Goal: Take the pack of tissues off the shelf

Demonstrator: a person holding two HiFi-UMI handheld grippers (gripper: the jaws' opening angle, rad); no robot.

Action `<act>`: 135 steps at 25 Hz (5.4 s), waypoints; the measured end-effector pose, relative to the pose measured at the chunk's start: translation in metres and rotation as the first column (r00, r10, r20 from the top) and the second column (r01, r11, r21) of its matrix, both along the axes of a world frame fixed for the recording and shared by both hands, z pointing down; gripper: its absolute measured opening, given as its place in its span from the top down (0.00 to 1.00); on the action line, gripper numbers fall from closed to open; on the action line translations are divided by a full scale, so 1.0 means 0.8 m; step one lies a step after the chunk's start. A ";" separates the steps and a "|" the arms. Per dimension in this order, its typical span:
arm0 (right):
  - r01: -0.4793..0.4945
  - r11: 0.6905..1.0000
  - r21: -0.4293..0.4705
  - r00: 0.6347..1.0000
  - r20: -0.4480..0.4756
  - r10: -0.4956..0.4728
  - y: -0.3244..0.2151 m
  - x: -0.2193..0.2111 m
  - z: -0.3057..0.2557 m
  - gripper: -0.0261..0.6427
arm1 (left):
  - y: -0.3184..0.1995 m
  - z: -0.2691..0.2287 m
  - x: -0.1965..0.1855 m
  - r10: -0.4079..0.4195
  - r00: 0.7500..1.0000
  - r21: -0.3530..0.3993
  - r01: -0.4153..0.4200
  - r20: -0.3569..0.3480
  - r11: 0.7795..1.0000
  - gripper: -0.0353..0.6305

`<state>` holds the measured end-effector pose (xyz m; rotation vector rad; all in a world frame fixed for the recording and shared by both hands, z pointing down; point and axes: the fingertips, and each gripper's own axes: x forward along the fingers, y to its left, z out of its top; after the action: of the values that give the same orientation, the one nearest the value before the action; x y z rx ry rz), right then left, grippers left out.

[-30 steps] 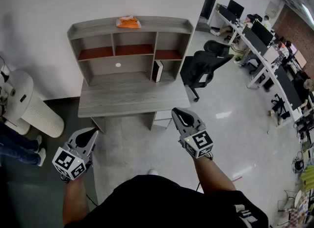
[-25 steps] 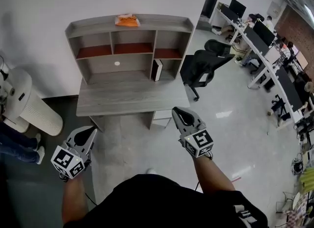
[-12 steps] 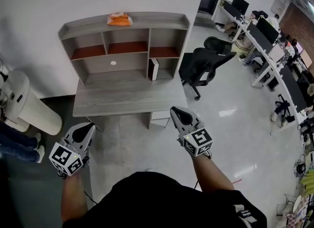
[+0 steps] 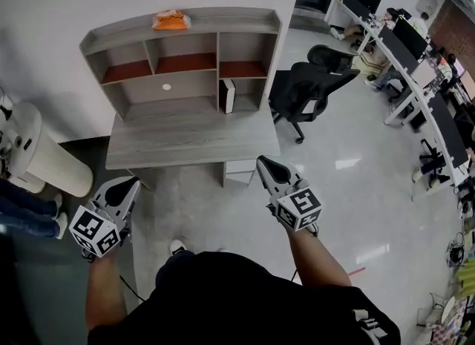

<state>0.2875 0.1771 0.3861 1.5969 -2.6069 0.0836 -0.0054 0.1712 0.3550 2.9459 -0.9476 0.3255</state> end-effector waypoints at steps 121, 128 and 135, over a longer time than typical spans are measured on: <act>0.086 0.988 0.128 0.932 -0.360 -0.035 -0.638 -0.113 -0.160 0.74 | -0.501 0.002 -0.153 -0.133 0.987 -0.018 0.132 -0.087 0.991 0.92; 0.120 0.990 0.075 0.916 -0.392 -0.081 -0.685 -0.134 -0.161 0.63 | -0.500 0.004 -0.175 -0.175 0.981 -0.014 0.175 -0.082 0.985 0.92; 0.159 0.986 0.042 0.894 -0.431 -0.125 -0.721 -0.161 -0.153 0.55 | -0.497 0.008 -0.191 -0.216 0.973 -0.023 0.215 -0.078 0.976 0.92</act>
<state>0.1590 -0.3994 0.2635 1.2590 -2.3874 -0.3423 -0.1585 -0.2263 0.3614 2.7828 -1.2333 0.2037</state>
